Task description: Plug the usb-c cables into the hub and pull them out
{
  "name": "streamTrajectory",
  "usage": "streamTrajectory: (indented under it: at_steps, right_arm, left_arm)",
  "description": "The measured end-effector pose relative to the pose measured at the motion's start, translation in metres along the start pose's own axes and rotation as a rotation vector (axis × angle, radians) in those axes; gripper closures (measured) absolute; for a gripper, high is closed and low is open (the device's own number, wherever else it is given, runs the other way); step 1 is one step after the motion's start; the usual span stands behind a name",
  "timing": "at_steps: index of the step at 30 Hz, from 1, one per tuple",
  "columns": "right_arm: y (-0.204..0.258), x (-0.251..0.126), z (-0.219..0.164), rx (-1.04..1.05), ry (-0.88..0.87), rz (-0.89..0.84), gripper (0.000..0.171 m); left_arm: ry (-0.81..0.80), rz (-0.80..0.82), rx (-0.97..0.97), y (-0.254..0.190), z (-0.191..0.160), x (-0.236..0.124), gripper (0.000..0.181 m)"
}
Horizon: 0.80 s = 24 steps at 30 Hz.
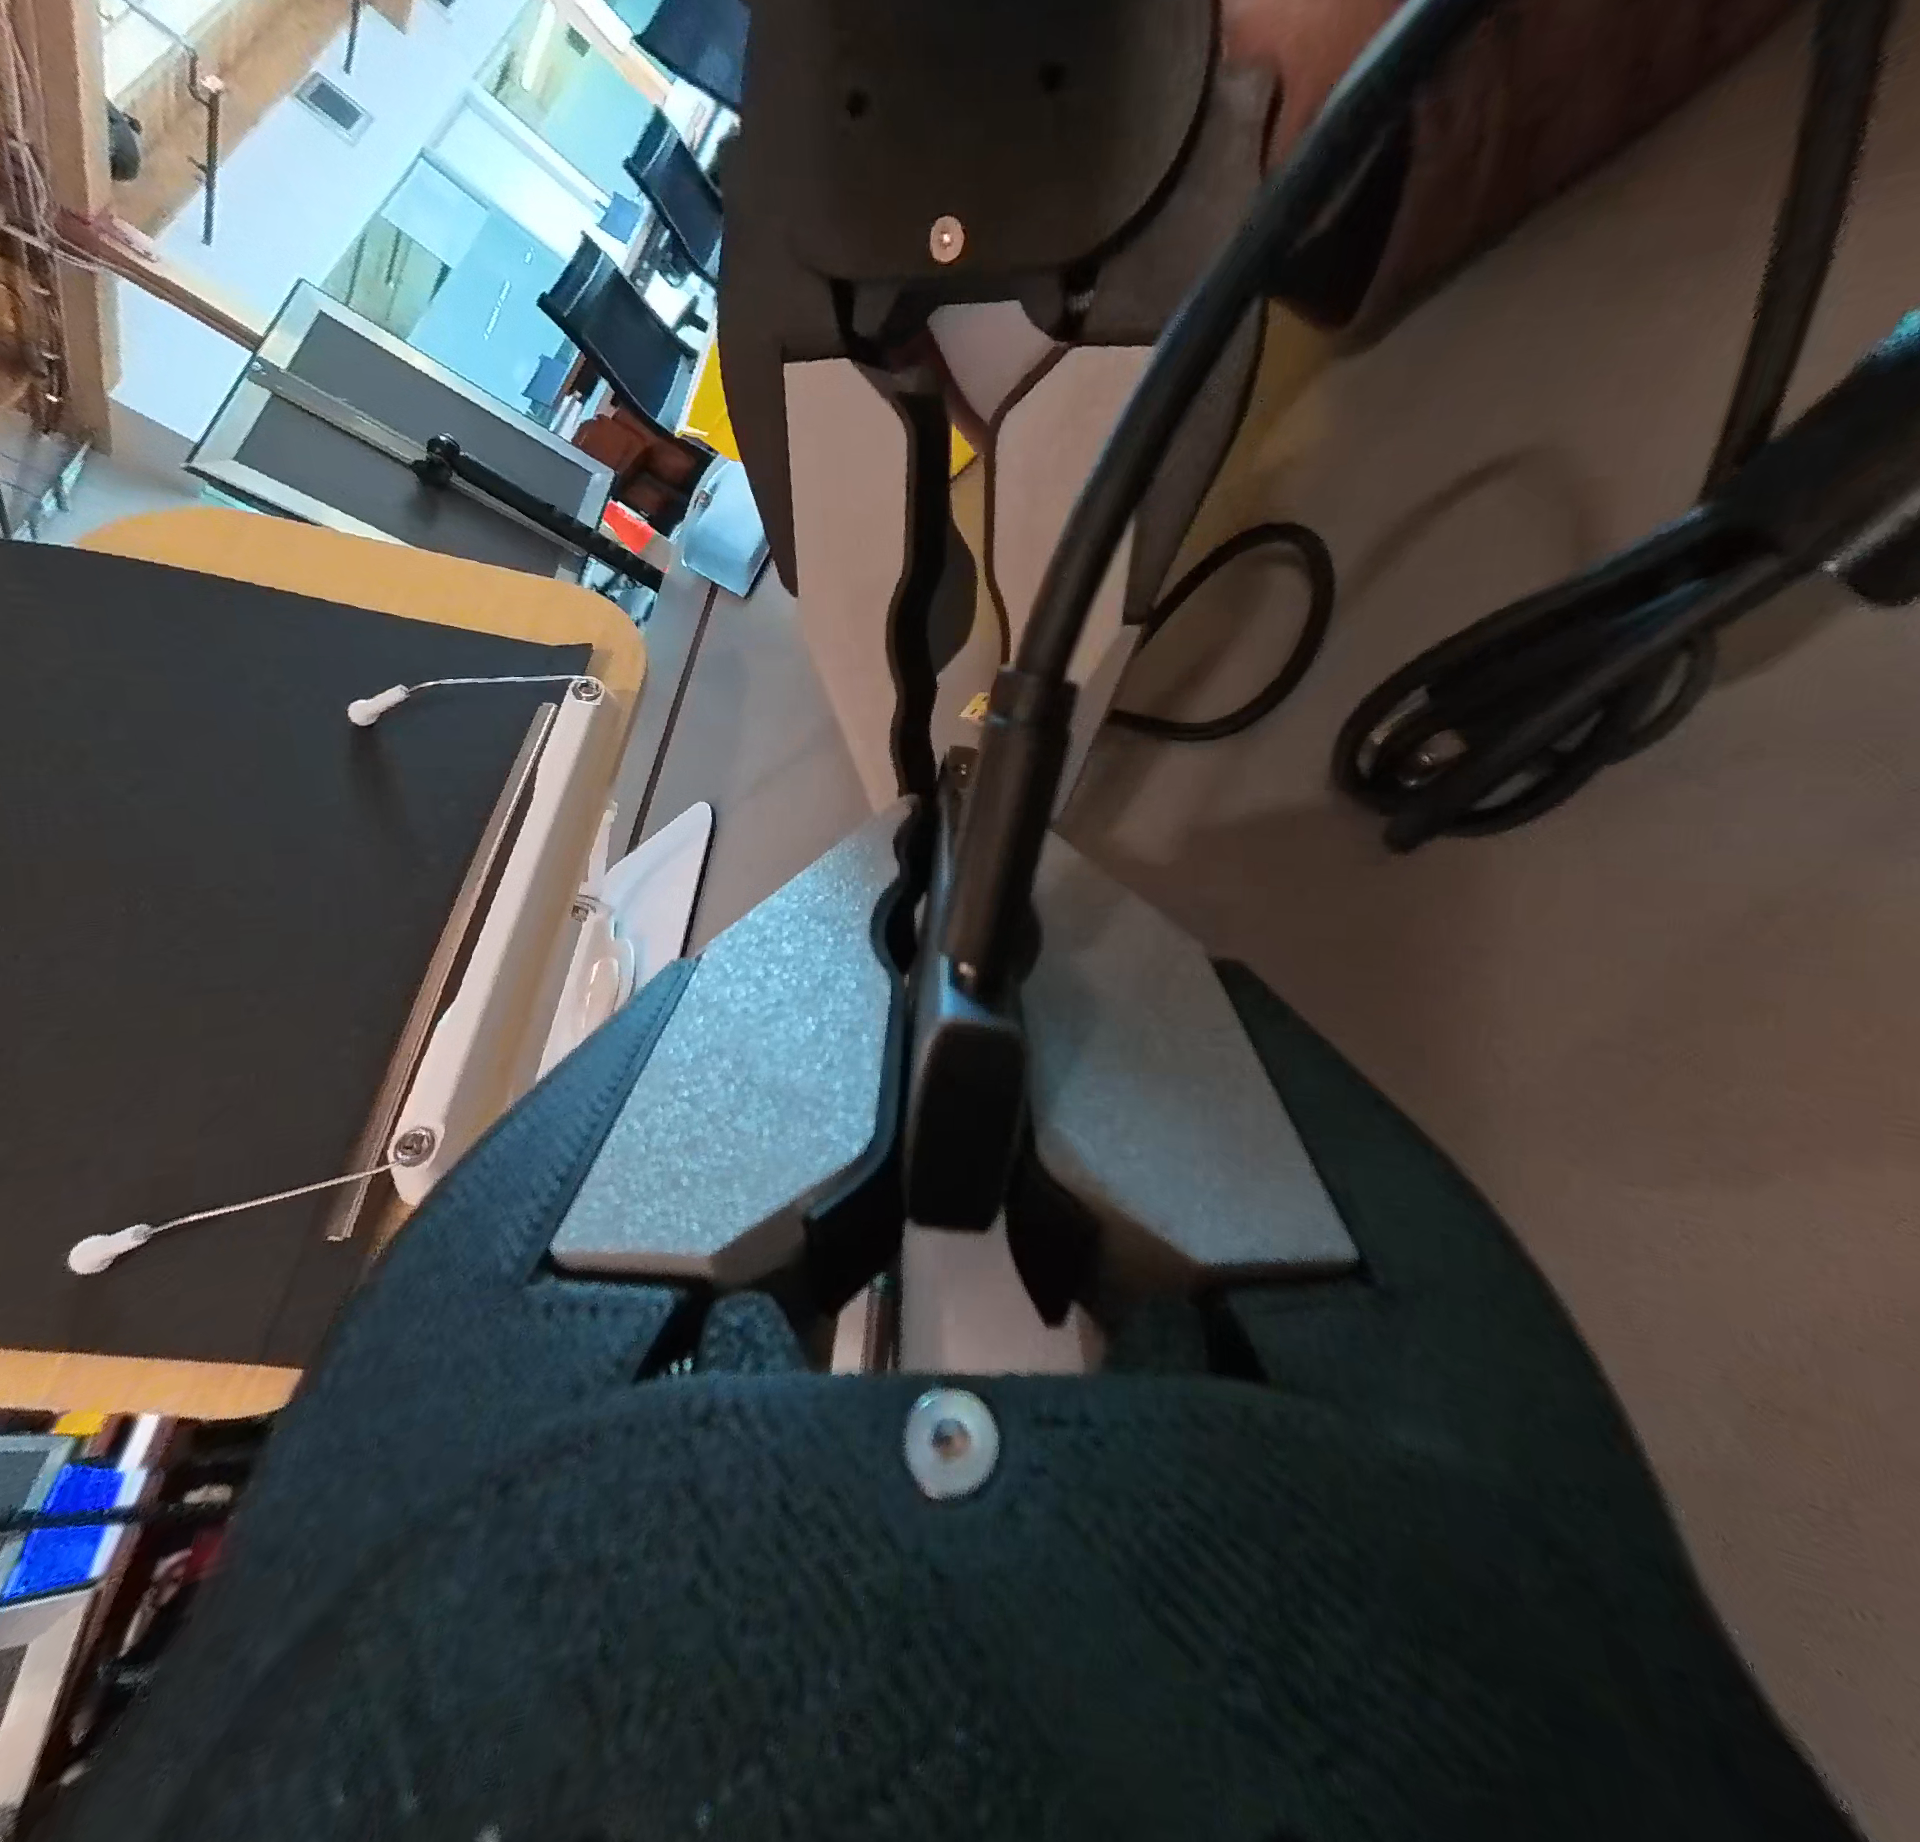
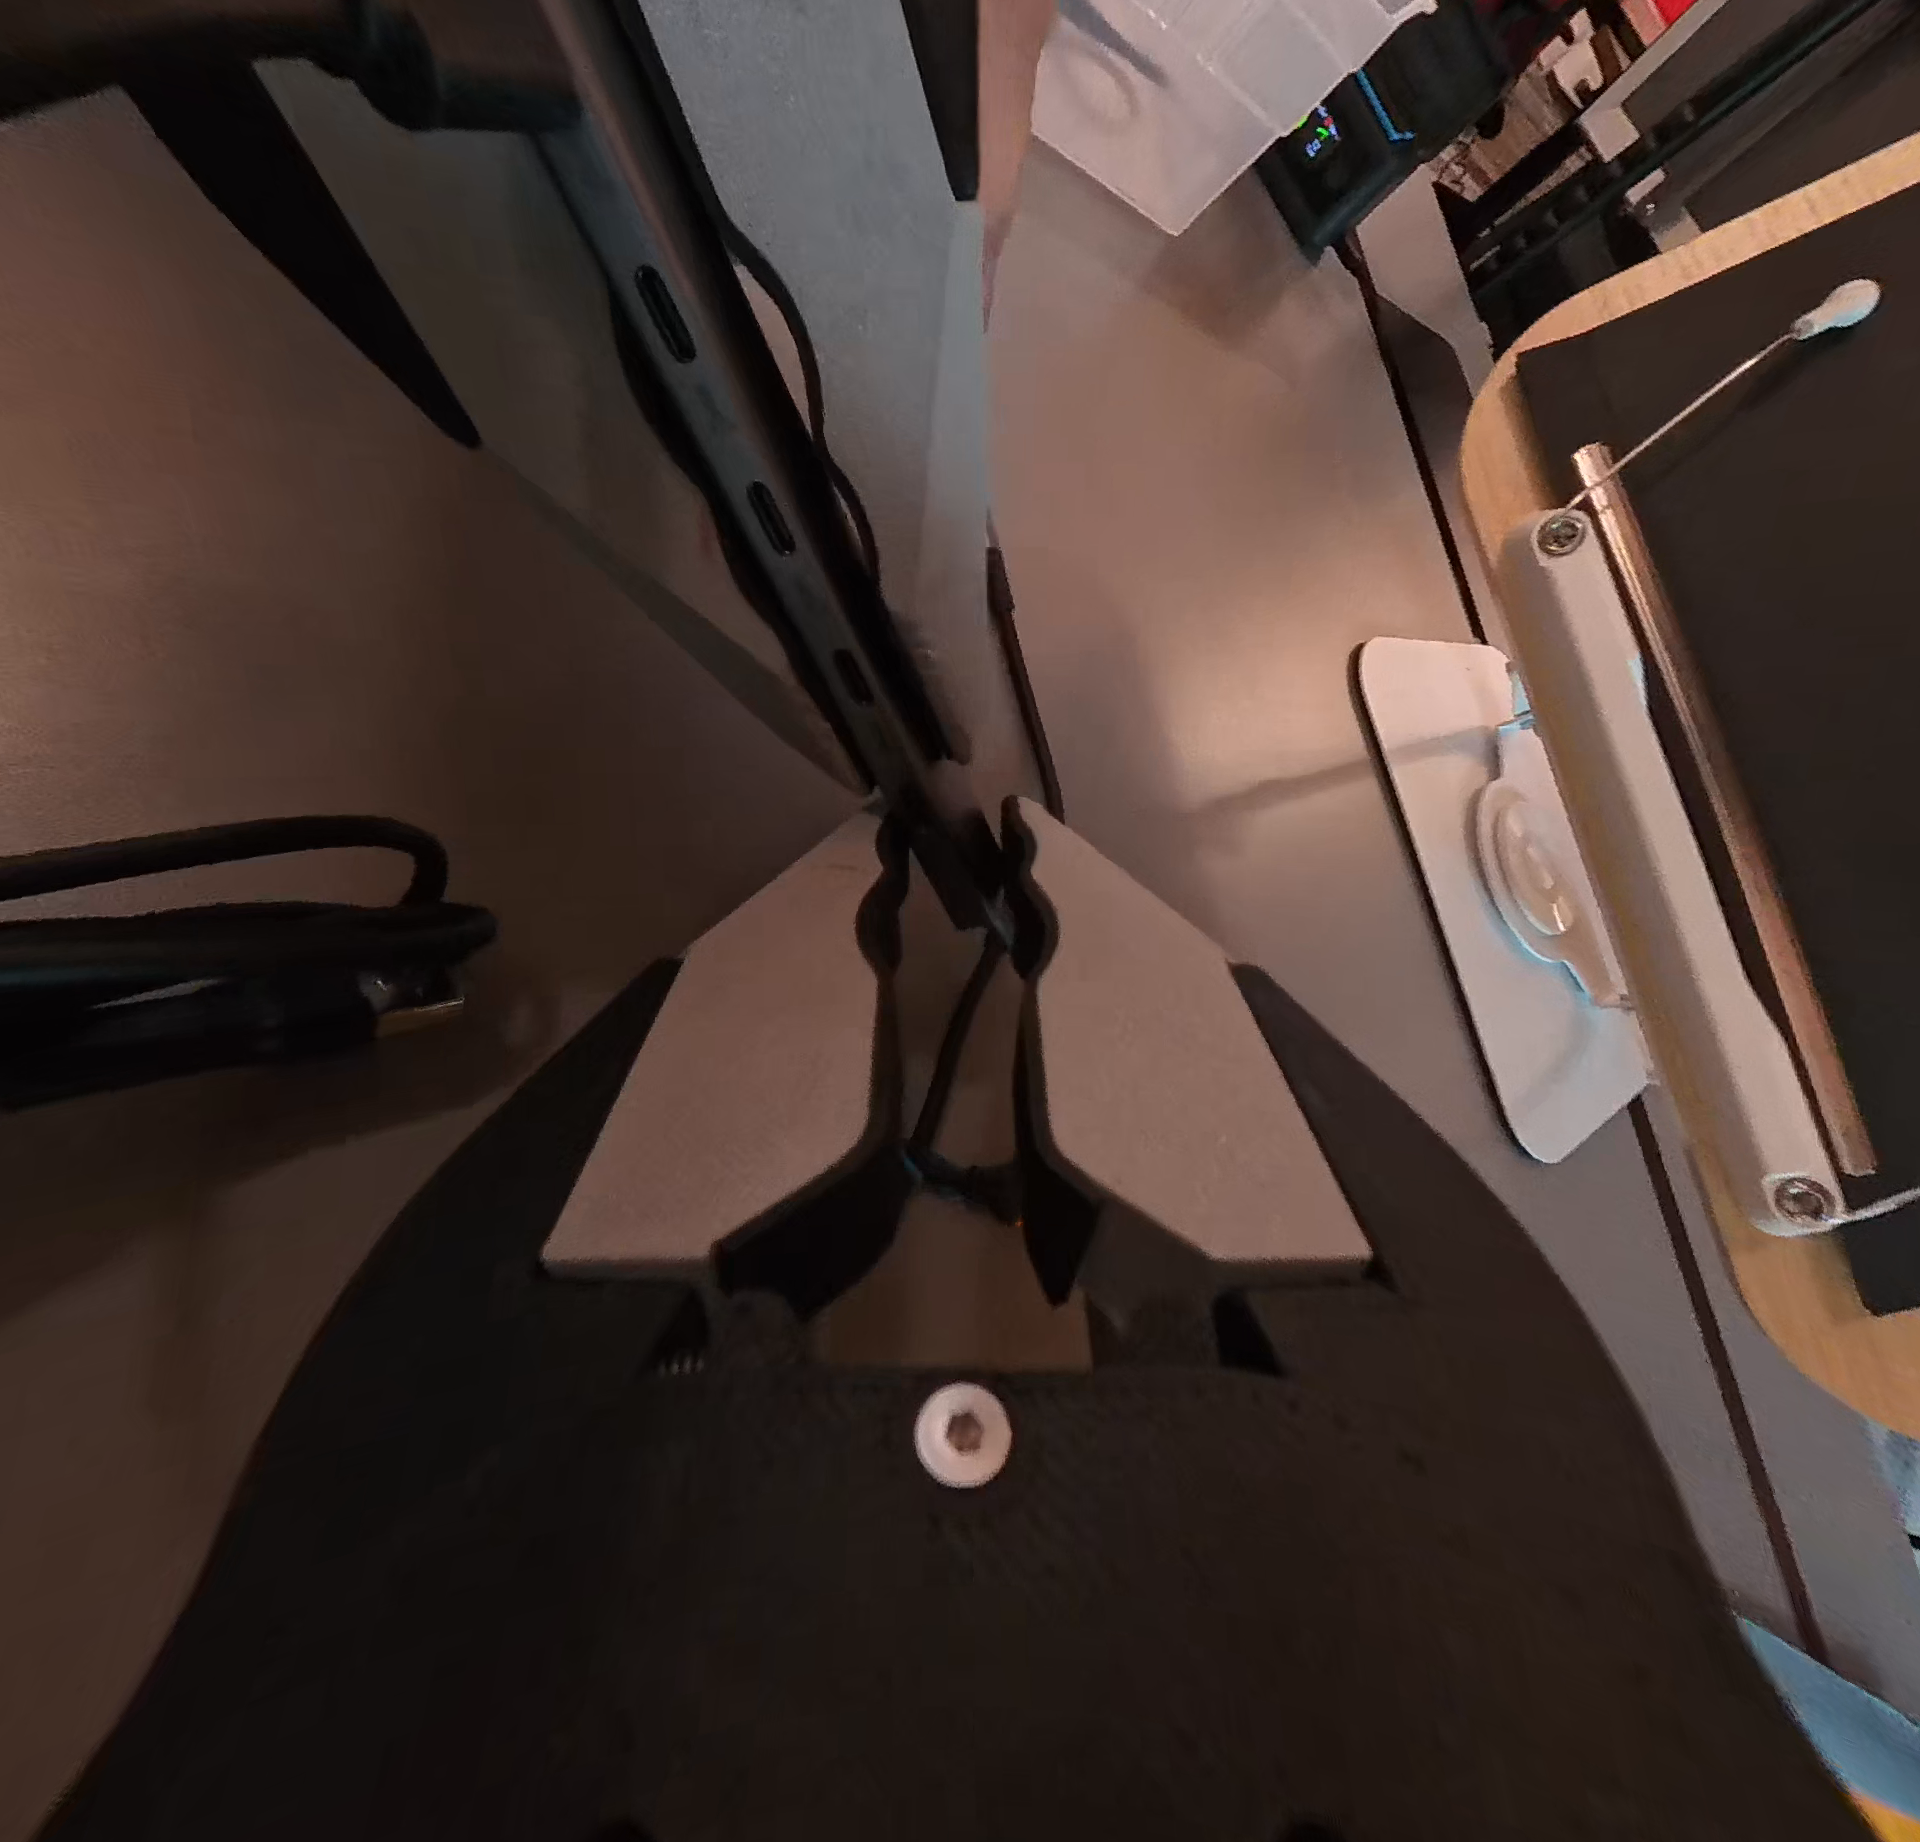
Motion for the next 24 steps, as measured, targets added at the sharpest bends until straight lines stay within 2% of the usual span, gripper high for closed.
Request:
streamTrajectory:
  at_steps: [9, 16, 24]
  right_arm:
    - [-0.0027, -0.0004, -0.003, 0.097, -0.057, 0.07, 0.154]
    - [0.0007, 0.0027, -0.0055, 0.127, -0.025, 0.112, 0.153]
    - [-0.0011, 0.0003, -0.0035, 0.151, -0.049, 0.122, 0.152]
  left_arm:
    - [0.01, 0.025, 0.116, -0.0018, -0.0001, -0.0045, 0.173]
    - [0.033, 0.036, 0.185, -0.0072, -0.003, -0.0023, 0.173]
    - [-0.002, 0.031, 0.168, -0.0059, -0.0004, -0.0041, 0.175]
Point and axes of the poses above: each gripper's, where its closed fingertips meet, x out along the fingers, z out of its top, y = z × x across the jaws, the point moved 7 cm from there along -x, back along the fingers, and after that the axes turned 14 degrees about -x, right-handed, at the moved point
